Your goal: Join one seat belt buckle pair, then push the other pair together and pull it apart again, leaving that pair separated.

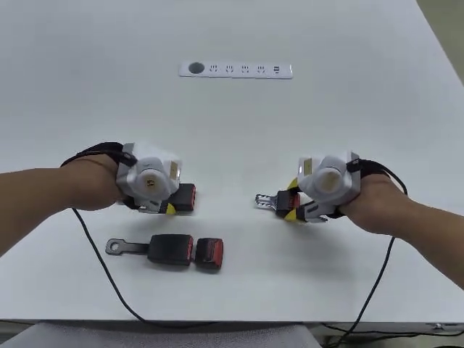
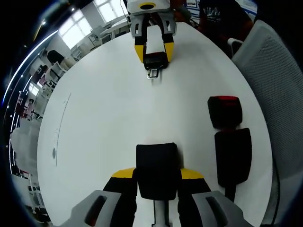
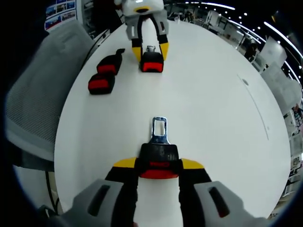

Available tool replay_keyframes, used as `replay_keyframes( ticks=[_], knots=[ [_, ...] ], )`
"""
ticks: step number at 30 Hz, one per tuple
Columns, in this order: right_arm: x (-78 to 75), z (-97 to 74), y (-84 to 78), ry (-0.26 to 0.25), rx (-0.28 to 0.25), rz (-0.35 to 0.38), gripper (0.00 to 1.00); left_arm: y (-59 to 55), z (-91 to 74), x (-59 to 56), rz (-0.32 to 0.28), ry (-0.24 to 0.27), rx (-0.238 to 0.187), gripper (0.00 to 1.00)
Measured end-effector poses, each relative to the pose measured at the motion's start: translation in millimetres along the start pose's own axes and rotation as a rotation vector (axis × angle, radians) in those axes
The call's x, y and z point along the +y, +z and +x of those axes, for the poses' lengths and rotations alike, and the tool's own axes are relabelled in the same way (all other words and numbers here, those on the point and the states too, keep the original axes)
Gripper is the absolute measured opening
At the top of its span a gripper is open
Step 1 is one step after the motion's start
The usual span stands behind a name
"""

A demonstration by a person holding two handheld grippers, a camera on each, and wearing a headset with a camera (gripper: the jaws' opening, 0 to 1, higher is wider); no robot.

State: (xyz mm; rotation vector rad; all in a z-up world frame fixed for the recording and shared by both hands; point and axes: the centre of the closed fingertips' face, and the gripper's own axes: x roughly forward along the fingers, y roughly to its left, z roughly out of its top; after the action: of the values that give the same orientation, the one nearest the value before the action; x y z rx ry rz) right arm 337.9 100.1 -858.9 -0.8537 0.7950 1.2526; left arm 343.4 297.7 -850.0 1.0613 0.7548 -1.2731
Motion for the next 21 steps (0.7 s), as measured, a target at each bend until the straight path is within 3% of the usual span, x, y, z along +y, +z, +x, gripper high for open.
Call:
replay_keyframes(
  ticks=[9, 21],
  knots=[
    [-0.9, 4.0, 9.3, -0.013, 0.002, 0.011, 0.32, 1.0, -1.4, 0.2, -0.015, -0.005, -0.002, 0.33],
    [3.4, 27.2, 51.7, 0.004, -0.018, -0.034, 0.32, -1.8, 0.0, 1.1, -0.019, -0.002, 0.002, 0.33]
  ],
)
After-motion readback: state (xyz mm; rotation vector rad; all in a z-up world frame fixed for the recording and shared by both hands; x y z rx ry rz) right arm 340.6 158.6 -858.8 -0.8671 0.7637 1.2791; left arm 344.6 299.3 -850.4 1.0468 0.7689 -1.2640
